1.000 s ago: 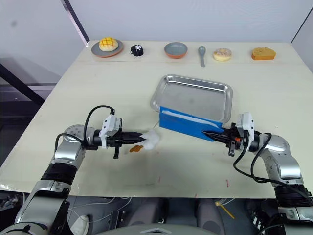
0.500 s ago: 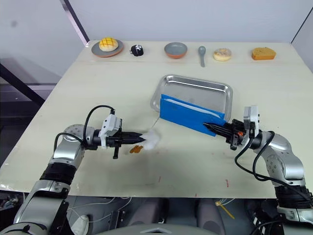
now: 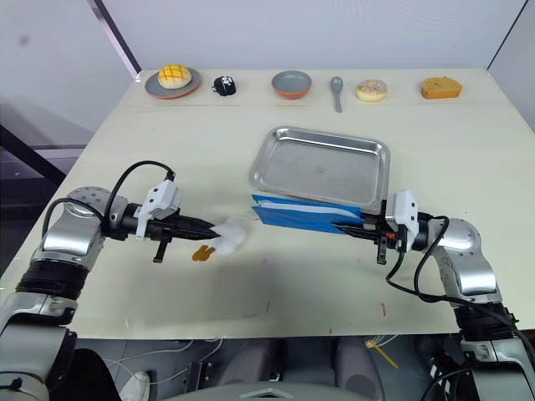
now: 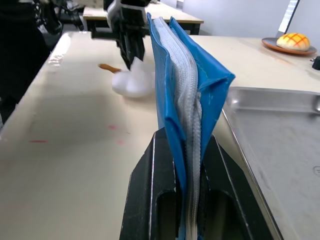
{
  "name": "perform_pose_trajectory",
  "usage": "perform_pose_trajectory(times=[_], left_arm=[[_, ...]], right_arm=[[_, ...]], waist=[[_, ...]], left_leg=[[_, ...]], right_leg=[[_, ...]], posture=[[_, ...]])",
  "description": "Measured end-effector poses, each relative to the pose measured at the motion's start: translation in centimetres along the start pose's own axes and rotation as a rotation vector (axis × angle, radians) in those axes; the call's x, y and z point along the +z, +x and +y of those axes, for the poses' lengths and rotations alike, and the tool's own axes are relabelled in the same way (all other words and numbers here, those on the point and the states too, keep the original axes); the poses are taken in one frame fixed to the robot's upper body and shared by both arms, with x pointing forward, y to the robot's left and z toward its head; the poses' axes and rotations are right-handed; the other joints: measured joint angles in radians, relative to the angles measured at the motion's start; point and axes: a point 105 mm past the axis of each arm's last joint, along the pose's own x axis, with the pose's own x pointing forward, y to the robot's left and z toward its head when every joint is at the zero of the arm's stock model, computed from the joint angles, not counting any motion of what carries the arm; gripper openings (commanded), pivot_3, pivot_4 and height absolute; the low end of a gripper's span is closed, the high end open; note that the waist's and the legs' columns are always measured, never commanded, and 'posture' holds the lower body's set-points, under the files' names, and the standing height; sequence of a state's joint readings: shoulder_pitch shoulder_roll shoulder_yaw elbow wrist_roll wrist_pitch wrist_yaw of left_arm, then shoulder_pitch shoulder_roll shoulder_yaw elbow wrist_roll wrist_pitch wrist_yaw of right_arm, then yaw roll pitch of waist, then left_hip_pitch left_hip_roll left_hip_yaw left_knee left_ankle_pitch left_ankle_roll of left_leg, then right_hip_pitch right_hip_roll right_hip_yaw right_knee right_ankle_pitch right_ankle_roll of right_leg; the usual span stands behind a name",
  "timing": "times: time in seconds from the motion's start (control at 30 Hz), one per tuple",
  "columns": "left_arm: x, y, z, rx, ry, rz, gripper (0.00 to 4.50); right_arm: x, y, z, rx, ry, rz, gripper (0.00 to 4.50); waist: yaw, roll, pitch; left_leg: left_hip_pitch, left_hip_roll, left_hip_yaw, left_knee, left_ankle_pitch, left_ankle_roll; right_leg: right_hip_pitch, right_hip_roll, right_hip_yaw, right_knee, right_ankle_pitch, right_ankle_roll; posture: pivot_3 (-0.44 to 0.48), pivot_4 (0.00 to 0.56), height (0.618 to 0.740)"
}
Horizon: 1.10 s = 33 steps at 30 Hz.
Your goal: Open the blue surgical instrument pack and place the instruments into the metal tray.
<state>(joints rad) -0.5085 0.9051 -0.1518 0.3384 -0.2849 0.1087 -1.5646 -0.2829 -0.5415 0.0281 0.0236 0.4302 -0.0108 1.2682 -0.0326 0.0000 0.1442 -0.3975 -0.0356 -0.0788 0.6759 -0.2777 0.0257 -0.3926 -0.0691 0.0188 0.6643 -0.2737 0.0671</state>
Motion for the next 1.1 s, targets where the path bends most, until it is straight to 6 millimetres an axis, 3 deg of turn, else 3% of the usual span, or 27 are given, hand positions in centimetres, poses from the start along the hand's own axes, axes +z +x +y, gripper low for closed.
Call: perform_pose_trajectory(times=[0.2,0.47,0.57,0.6,0.63,0.7,0.77,0.93,1.1], left_arm=[[-1.1,-0.7,1.0,0.014,0.107,0.14,0.05],[-1.5,-0.6,1.9,0.029,0.212,0.163,0.05],[-1.4,-0.5,1.9,0.034,0.183,0.128,0.96],[-1.4,-0.5,1.9,0.035,0.169,0.119,1.6],[-1.4,-0.5,1.9,0.036,0.165,0.117,1.73],[-1.2,-0.5,1.9,0.036,0.138,0.092,2.77],[-1.3,-0.9,1.5,0.034,0.116,0.075,3.49],[-0.5,-2.5,1.2,0.059,0.07,0.004,3.49],[3.8,-3.2,2.8,0.114,0.102,-0.201,3.49]], right_arm=[[-0.2,0.8,0.4,0.02,0.009,-0.005,0.0],[-0.8,0.8,0.5,0.024,0.022,0.013,0.0],[-0.9,0.8,0.5,0.021,0.028,0.017,0.0],[-0.9,0.8,0.4,0.02,0.028,0.017,0.0],[-0.9,0.8,0.4,0.02,0.028,0.017,0.0],[-1.0,0.8,0.5,0.019,0.028,0.017,0.0],[-1.0,0.7,0.5,0.02,0.029,0.017,0.0],[-1.7,0.3,1.0,0.017,0.05,0.025,0.0],[-1.9,0.2,1.2,0.029,0.057,0.028,0.0]], waist=[[-0.001,0.0,0.0],[-0.003,0.0,0.0],[-0.003,0.0,0.0],[-0.003,0.0,0.0],[-0.003,0.0,0.0],[-0.003,0.0,0.0],[-0.006,0.0,0.0],[-0.005,0.0,0.001],[0.001,-0.001,0.001]], left_leg=[[0.0,0.0,0.001,-0.001,0.0,0.0],[0.0,0.0,0.001,-0.001,0.0,0.0],[0.0,0.0,0.001,-0.001,0.0,0.0],[0.0,0.0,0.001,-0.001,0.0,0.0],[0.0,0.0,0.001,-0.001,0.0,0.0],[0.0,0.0,0.001,-0.001,0.0,0.0],[0.0,0.0,0.001,-0.001,0.0,0.0],[0.0,0.0,0.001,-0.001,0.0,0.0],[-0.001,0.0,0.001,0.0,0.0,0.0]], right_leg=[[-0.001,0.0,0.001,0.0,0.0,0.0],[-0.001,0.0,0.001,0.001,0.0,0.0],[-0.002,0.0,0.001,0.001,0.0,0.0],[-0.002,0.0,0.001,0.001,0.0,0.0],[-0.002,0.0,0.001,0.001,0.0,0.0],[-0.002,0.0,0.001,0.001,0.0,0.0],[-0.002,0.0,0.001,0.001,0.0,0.0],[-0.003,0.0,0.001,0.003,0.0,0.0],[-0.003,-0.001,0.0,0.003,0.0,0.0]], posture=[[0.0,0.15,0.74],[0.0,0.15,0.74],[0.0,0.15,0.74],[0.0,0.15,0.74],[0.0,0.15,0.74],[0.0,0.15,0.74],[0.0,0.15,0.74],[0.0,0.15,0.74],[0.0,0.15,0.74]])
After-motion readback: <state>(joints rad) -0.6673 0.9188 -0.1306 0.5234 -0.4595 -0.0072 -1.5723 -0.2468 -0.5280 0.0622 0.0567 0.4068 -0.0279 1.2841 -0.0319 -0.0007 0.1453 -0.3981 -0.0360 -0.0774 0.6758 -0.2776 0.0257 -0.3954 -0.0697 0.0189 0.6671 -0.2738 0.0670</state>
